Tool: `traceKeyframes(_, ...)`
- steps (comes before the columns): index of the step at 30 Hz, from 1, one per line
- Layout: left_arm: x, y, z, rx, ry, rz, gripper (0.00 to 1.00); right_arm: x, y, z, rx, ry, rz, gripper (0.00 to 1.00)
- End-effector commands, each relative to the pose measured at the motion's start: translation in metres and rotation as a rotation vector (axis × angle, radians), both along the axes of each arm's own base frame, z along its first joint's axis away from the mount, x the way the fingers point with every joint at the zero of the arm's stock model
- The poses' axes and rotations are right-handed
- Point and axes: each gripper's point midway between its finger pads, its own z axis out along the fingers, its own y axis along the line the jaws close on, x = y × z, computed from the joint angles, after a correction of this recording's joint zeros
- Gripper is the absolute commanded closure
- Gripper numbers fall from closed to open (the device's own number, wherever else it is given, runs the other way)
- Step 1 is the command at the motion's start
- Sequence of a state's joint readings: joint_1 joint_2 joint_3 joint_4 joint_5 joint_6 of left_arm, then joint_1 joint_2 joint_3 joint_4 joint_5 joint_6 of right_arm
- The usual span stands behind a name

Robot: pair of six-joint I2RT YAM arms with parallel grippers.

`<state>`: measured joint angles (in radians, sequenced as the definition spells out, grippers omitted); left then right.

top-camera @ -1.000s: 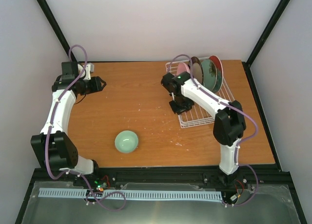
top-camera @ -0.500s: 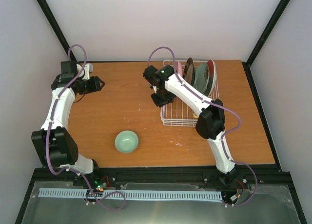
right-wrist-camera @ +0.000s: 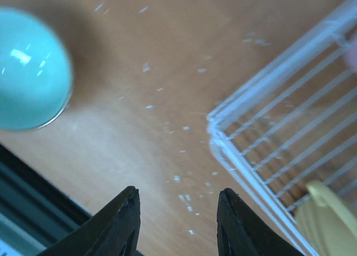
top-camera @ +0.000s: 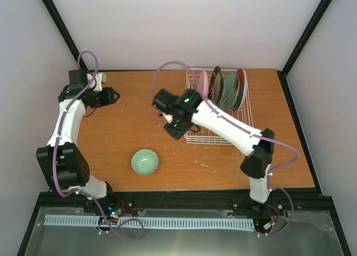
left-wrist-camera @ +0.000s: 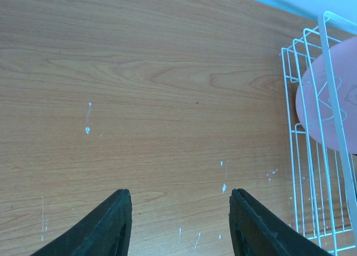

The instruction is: Load the mixed dishes into the dish rack

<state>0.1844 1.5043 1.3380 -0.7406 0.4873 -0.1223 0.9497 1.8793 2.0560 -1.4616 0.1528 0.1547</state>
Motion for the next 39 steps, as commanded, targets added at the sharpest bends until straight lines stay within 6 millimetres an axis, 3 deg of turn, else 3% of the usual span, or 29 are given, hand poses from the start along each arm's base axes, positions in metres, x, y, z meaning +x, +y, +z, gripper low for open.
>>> traceKeyframes(1, 0.002, 0.004, 0.013, -0.008, -0.031, 0.020, 0.51, -0.038, 0.039, -0.061, -0.081, 0.157, 0.165, 0.62)
traceKeyframes(6, -0.007, 0.015, 0.006, -0.077, -0.011, 0.049, 0.51, -0.058, 0.062, -0.102, -0.083, 0.219, 0.208, 0.61)
traceKeyframes(15, -0.014, 0.021, 0.019, -0.075, -0.046, 0.067, 0.51, -0.064, 0.093, -0.117, 0.044, 0.276, 0.198, 0.58)
traceKeyframes(23, -0.023, 0.026, 0.022, -0.081, -0.075, 0.111, 0.51, -0.080, 0.093, -0.151, 0.076, 0.367, 0.180, 0.57)
traceKeyframes(31, -0.029, 0.019, 0.030, -0.141, -0.097, 0.090, 0.51, -0.075, 0.105, -0.146, 0.109, 0.351, 0.169, 0.57)
traceKeyframes(35, -0.029, 0.018, 0.029, -0.145, -0.094, 0.086, 0.51, -0.071, 0.099, -0.138, 0.100, 0.322, 0.162, 0.57)
traceKeyframes(39, -0.029, 0.017, 0.031, -0.151, -0.101, 0.082, 0.51, -0.072, 0.098, -0.143, 0.096, 0.329, 0.156, 0.56)
